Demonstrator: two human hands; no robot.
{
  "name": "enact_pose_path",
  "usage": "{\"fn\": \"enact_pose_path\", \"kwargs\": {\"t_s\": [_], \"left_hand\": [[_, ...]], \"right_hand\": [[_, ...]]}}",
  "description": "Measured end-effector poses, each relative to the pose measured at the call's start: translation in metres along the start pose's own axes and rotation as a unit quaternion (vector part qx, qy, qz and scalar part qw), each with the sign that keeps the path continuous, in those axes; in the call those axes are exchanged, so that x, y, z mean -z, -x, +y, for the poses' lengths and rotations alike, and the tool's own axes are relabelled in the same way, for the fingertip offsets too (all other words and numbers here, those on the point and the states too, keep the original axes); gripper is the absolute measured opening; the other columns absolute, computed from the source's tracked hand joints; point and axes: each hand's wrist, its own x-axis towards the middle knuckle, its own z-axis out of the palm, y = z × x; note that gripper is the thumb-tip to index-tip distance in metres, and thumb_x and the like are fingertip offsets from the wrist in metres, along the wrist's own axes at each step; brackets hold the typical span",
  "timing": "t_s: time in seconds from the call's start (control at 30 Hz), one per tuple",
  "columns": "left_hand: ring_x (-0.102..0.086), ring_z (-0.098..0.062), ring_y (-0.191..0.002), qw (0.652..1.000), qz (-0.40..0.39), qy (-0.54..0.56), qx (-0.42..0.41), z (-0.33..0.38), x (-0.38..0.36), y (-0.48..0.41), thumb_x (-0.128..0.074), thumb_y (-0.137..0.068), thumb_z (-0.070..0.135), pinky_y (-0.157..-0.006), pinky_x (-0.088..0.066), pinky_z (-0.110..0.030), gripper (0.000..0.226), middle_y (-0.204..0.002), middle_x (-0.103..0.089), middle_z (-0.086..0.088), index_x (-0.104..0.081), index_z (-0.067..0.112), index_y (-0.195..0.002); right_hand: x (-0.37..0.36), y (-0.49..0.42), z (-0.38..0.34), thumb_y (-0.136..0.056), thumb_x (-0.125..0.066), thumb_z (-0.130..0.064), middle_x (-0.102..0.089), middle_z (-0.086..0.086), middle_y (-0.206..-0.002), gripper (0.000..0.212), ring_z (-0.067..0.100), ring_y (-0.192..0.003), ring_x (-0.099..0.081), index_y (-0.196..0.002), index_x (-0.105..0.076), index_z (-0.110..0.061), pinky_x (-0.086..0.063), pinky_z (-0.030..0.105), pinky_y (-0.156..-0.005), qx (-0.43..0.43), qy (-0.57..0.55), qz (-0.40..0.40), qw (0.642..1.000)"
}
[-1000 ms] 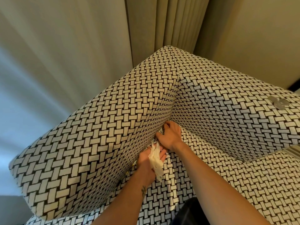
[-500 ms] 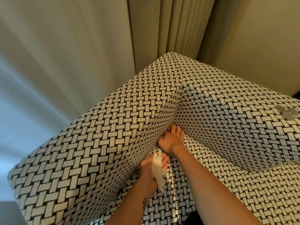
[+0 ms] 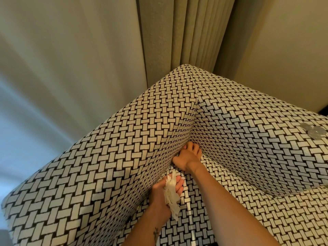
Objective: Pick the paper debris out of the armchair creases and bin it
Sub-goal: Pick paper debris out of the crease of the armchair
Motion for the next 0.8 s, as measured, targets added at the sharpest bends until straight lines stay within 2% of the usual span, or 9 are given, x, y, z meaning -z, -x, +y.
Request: {"fn": "enact_pose_path", "kwargs": {"t_s": [0.03, 0.13, 0.3, 0.37, 0.47, 0.57, 0.7, 0.8], "left_hand": [[-0.069, -0.025, -0.069, 1.0, 0.005, -0.002, -0.005, 0.001, 0.0, 0.001, -0.042, -0.102, 0.02, -0.068, -0.055, -0.032, 0.04, -0.081, -0.071, -0.018, -0.061, -0.013, -0.112], [-0.069, -0.027, -0.08, 0.999, 0.018, -0.036, -0.033, 0.0, 0.002, 0.006, -0.046, -0.104, 0.021, -0.081, -0.053, -0.039, 0.029, -0.077, -0.075, -0.013, -0.065, 0.001, -0.094], [-0.061, -0.026, -0.078, 1.0, 0.011, -0.006, -0.016, 0.001, -0.005, 0.006, -0.044, -0.1, 0.018, -0.074, -0.046, -0.035, 0.027, -0.078, -0.069, -0.015, -0.061, 0.0, -0.091], [-0.054, -0.025, -0.076, 0.999, -0.008, 0.031, -0.011, 0.002, -0.008, 0.006, -0.043, -0.092, 0.016, -0.07, -0.041, -0.031, 0.022, -0.079, -0.066, -0.015, -0.058, -0.001, -0.093], [-0.066, -0.033, -0.094, 0.999, 0.016, 0.03, -0.021, -0.001, -0.005, 0.005, -0.038, -0.101, 0.012, -0.091, -0.049, -0.039, 0.03, -0.091, -0.075, -0.023, -0.063, -0.005, -0.105], [-0.067, -0.035, -0.097, 0.999, 0.024, 0.027, -0.019, -0.001, -0.004, 0.007, -0.035, -0.103, 0.012, -0.09, -0.051, -0.04, 0.032, -0.091, -0.075, -0.024, -0.061, -0.004, -0.112], [-0.065, -0.035, -0.098, 0.999, 0.023, 0.016, -0.023, -0.002, -0.005, 0.006, -0.031, -0.105, 0.013, -0.107, -0.042, -0.043, 0.033, -0.1, -0.071, -0.024, -0.059, -0.003, -0.114], [-0.065, -0.034, -0.098, 0.999, 0.027, 0.017, -0.014, -0.003, -0.005, 0.004, -0.029, -0.106, 0.015, -0.107, -0.041, -0.043, 0.039, -0.105, -0.069, -0.024, -0.056, -0.005, -0.126]], "right_hand": [[0.0, -0.001, 0.001, -0.088, -0.049, -0.051, -0.029, 0.005, -0.139, 0.06, 0.032, -0.131, -0.02, -0.132, -0.051, -0.01, -0.005, 0.046, -0.12, 0.0, -0.005, 0.001, 1.0], [0.0, -0.001, 0.002, -0.086, -0.052, -0.049, -0.028, 0.006, -0.142, 0.059, 0.034, -0.135, -0.018, -0.13, -0.054, -0.01, -0.004, 0.047, -0.121, -0.001, -0.011, 0.002, 1.0], [0.0, 0.0, 0.005, -0.087, -0.051, -0.048, -0.029, 0.005, -0.141, 0.055, 0.033, -0.135, -0.018, -0.129, -0.054, -0.013, -0.005, 0.046, -0.121, 0.008, -0.015, 0.002, 1.0], [0.001, 0.0, 0.006, -0.087, -0.052, -0.048, -0.029, 0.004, -0.139, 0.051, 0.032, -0.135, -0.018, -0.126, -0.056, -0.015, -0.005, 0.045, -0.12, 0.01, -0.021, -0.001, 1.0], [0.002, -0.001, 0.008, -0.086, -0.055, -0.045, -0.03, 0.003, -0.134, 0.042, 0.031, -0.133, -0.018, -0.116, -0.06, -0.018, -0.006, 0.043, -0.119, 0.011, -0.024, -0.003, 1.0], [0.001, -0.001, 0.01, -0.086, -0.058, -0.047, -0.028, -0.001, -0.126, 0.036, 0.028, -0.132, -0.018, -0.109, -0.062, -0.02, -0.007, 0.04, -0.118, 0.015, -0.042, 0.001, 0.999], [0.005, -0.001, 0.01, -0.088, -0.057, -0.051, -0.028, 0.0, -0.134, 0.043, 0.029, -0.136, -0.016, -0.118, -0.061, -0.02, -0.006, 0.041, -0.12, 0.017, -0.024, -0.012, 1.0], [0.008, 0.002, 0.011, -0.09, -0.054, -0.055, -0.027, 0.0, -0.138, 0.047, 0.029, -0.137, -0.015, -0.121, -0.063, -0.021, -0.007, 0.041, -0.12, 0.024, -0.006, -0.023, 0.999]]}}
